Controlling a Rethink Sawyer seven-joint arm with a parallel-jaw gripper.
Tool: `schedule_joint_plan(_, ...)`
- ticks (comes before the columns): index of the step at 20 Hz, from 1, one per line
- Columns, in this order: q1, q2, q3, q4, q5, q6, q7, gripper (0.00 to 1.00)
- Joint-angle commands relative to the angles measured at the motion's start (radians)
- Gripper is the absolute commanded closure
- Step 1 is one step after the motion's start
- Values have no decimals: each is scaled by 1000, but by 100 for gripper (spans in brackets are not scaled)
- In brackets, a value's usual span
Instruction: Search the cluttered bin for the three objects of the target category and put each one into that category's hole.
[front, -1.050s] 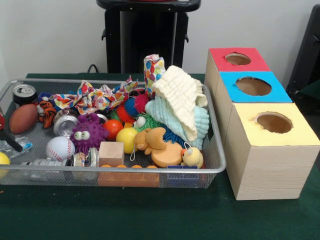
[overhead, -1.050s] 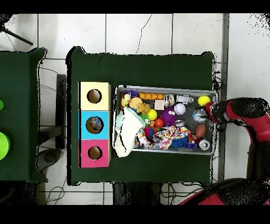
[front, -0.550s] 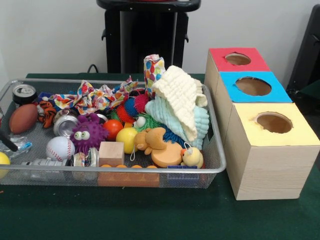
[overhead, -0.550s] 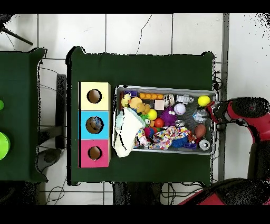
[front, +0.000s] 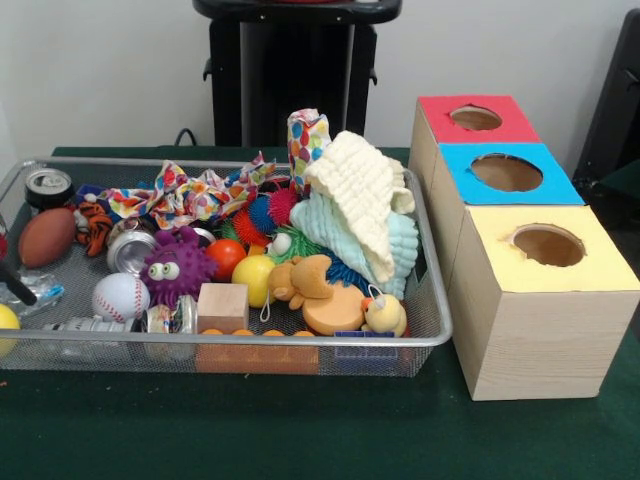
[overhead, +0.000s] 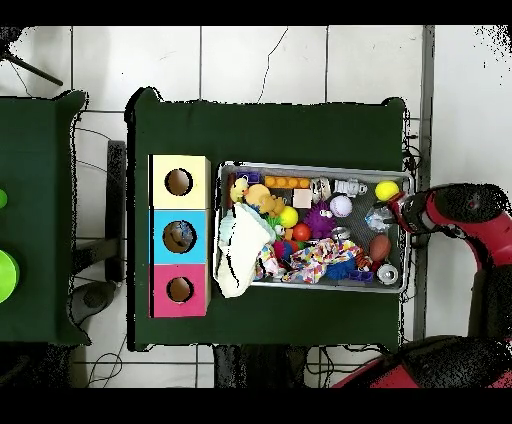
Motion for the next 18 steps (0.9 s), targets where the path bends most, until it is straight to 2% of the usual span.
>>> schedule_joint_plan(1,24,-40,-158,141,-140,-581,346,0)
schedule_joint_plan(4,33,-38,-176,180,-68,-526,390,0)
schedule_joint_plan(10,24,-5,-178,175,73,-315,432,0)
schedule_joint_plan(12,20,1,-178,184,109,-279,458,0)
schedule_joint_plan(14,22,5,-185,197,132,-320,494,0)
schedule_joint_plan(18,41,4,-228,219,133,-481,556,0)
